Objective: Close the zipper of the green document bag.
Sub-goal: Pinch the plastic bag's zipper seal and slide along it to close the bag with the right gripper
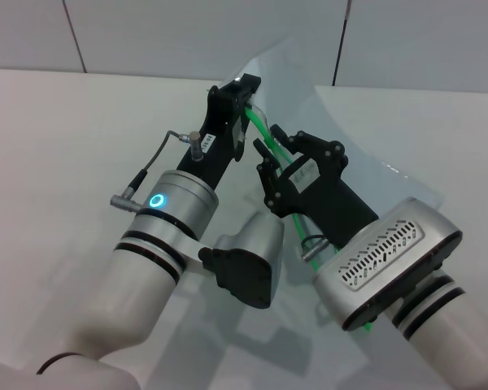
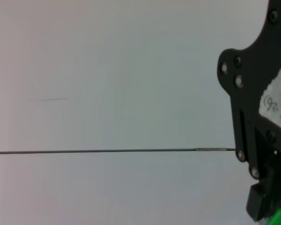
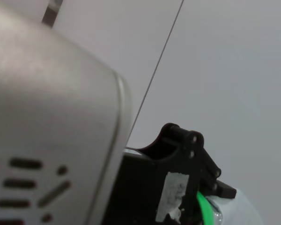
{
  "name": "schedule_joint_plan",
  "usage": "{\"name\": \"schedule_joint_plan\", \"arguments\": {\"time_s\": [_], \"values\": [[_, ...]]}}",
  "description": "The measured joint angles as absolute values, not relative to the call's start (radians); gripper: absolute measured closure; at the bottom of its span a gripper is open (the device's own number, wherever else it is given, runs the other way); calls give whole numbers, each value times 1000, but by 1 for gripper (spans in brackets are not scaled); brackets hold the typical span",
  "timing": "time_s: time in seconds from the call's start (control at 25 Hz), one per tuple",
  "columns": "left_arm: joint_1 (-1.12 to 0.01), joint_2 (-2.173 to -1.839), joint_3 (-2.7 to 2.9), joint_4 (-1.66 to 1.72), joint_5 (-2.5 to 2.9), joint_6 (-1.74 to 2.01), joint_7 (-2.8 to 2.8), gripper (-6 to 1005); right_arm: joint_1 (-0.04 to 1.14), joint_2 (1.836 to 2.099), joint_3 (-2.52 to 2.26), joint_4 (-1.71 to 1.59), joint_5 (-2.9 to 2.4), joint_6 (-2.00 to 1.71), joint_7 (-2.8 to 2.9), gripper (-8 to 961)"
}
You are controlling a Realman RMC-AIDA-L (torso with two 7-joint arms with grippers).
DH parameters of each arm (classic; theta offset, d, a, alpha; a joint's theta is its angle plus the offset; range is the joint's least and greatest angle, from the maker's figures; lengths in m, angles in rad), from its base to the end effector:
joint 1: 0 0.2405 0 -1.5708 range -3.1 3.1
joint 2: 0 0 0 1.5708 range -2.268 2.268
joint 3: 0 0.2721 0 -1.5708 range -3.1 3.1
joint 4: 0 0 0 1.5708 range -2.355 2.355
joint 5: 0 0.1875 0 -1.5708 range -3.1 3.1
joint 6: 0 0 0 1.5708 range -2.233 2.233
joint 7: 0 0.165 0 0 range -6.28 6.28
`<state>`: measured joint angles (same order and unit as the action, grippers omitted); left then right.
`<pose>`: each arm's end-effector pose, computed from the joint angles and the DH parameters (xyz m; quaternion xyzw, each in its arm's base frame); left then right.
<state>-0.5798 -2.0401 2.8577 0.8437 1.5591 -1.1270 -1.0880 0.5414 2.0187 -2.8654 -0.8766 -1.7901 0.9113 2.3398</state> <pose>-0.1704 0.3468 -0.0879 -0.6633 0.3845 0.1222 0.6303 0.1663 0.3193 -0.1247 -0.8446 0.0070 0.2365 0.4803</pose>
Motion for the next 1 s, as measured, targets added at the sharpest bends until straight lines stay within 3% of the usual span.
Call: {"name": "schedule_joint_plan", "arguments": {"time_s": [1.0], "values": [[-578,-2039,2858,843,1553,-1119,-1080,947,536,2019,-2867,-873,-1796,926,2345,867]]}}
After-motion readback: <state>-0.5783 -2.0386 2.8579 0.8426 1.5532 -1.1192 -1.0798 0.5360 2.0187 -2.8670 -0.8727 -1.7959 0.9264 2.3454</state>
